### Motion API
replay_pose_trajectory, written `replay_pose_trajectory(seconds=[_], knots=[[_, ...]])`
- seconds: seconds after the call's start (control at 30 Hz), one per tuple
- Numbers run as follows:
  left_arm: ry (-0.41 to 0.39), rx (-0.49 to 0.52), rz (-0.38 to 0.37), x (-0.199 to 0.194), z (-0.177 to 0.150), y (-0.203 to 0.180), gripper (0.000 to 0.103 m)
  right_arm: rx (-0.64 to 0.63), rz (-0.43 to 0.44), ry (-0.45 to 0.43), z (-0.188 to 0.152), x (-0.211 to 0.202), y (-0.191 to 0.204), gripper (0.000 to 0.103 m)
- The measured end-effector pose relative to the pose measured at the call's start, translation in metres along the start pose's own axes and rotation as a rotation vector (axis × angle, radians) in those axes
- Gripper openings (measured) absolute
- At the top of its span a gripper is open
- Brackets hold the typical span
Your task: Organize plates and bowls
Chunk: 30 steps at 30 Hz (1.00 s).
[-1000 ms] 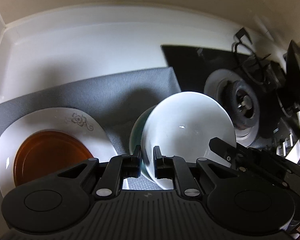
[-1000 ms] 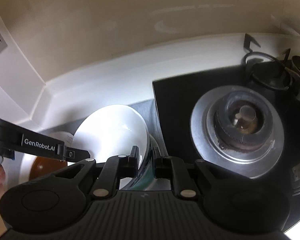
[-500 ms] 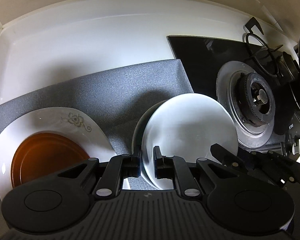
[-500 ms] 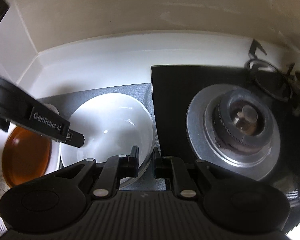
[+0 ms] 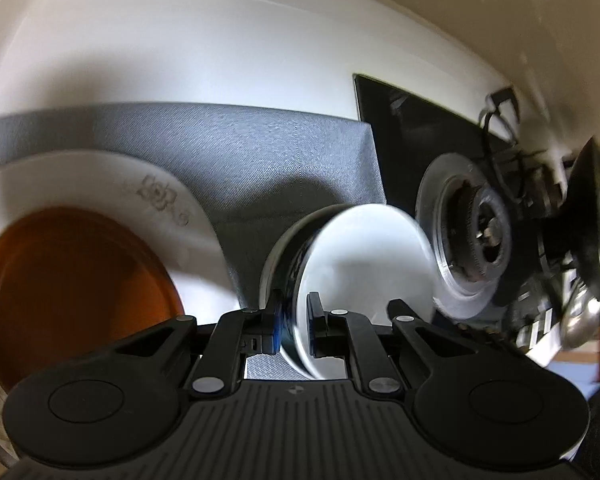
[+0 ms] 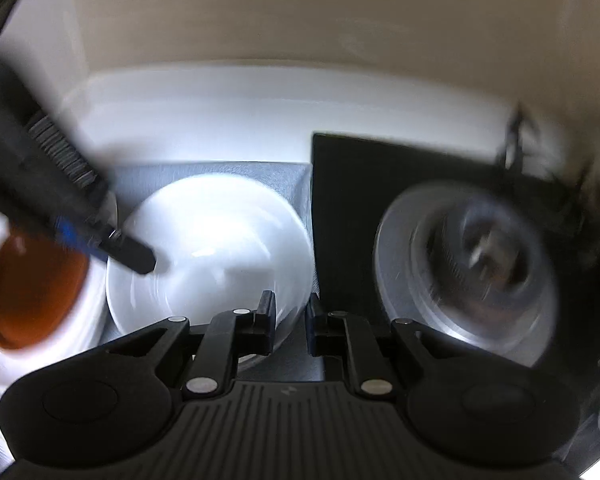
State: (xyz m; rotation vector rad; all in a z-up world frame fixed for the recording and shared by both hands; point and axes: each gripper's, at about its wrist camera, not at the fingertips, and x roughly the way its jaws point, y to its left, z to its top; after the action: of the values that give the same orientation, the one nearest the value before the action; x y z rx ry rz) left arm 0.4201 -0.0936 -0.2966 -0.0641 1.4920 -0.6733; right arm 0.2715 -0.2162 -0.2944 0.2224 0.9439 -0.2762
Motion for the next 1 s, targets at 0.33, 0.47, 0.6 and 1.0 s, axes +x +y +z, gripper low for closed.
replay_pose_trajectory(seconds=[0.33,0.47,0.6,1.0], knots=[[-0.096,0.077,-0.011,-0.028,-0.015,-0.002,0.011,0.172,0.13,0.013,-0.005,-0.02,-0.021,0.022],[-0.104,0.142,0.054,-0.021,-0.012,-0.007,0.013,0.206,0.148,-0.01,-0.014,-0.036,-0.026,0.041],[-0.099,0.2,0.093,-0.005,-0.008,-0.018,0.019,0.303,0.179,0.005,-0.021,-0.027,-0.04,0.049],[-0.07,0.322,0.134,0.025,-0.022,-0.02,0.023,0.568,0.368,0.063,-0.043,0.008,-0.061,0.04]])
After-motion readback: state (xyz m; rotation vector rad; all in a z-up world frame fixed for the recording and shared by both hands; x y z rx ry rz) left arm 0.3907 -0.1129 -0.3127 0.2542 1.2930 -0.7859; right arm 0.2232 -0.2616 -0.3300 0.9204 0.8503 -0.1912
